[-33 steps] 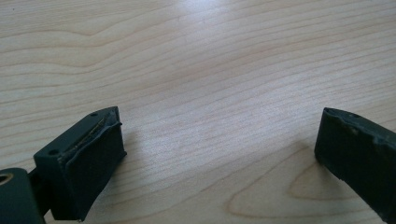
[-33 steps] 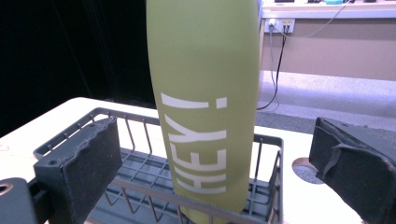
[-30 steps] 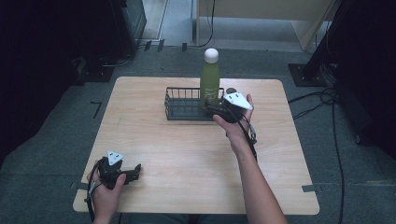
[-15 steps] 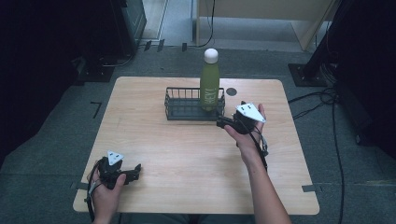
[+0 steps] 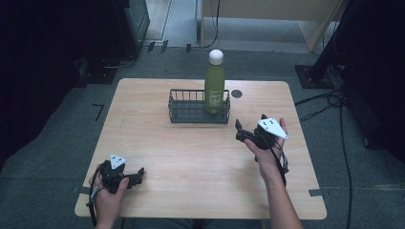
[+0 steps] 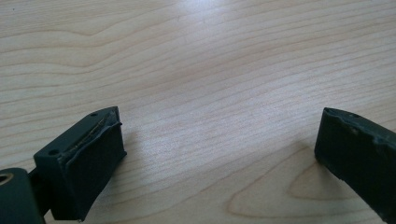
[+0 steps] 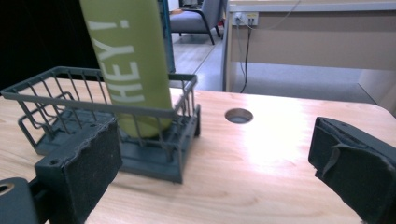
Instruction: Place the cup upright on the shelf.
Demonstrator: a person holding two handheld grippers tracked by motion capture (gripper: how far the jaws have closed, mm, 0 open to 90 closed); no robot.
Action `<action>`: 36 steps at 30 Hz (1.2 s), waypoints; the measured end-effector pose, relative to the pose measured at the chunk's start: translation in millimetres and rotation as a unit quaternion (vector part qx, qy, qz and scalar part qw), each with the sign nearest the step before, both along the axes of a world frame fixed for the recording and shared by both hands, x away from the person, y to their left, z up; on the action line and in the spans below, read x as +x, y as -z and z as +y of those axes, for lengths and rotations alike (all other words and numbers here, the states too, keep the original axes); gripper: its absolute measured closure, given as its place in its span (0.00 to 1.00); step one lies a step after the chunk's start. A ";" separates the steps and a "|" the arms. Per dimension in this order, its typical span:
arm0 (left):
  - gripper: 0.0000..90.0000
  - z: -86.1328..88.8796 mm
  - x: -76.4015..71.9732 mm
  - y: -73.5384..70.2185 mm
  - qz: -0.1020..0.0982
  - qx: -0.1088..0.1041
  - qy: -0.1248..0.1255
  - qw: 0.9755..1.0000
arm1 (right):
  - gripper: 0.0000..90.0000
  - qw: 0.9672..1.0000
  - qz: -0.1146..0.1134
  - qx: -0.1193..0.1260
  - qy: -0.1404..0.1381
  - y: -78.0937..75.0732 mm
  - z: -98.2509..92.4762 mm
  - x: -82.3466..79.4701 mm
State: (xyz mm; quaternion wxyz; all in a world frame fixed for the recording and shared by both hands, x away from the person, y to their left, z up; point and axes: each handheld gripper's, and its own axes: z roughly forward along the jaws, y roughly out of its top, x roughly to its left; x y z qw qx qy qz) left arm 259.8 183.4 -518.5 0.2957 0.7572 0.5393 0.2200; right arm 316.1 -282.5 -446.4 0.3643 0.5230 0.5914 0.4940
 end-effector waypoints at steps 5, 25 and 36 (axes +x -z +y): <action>0.02 0.0 0.0 0.0 0.000 0.000 0.000 1.000 | 0.03 1.000 0.005 -0.002 0.010 5.9 -13.0 -11.3; 0.02 -0.1 0.0 0.0 0.000 0.000 0.000 1.000 | 0.04 0.998 0.031 -0.006 0.057 32.5 -70.2 -58.6; 0.02 -0.1 0.0 0.0 0.000 0.000 0.000 1.000 | 0.05 0.994 0.068 -0.012 0.087 55.7 -104.3 -91.5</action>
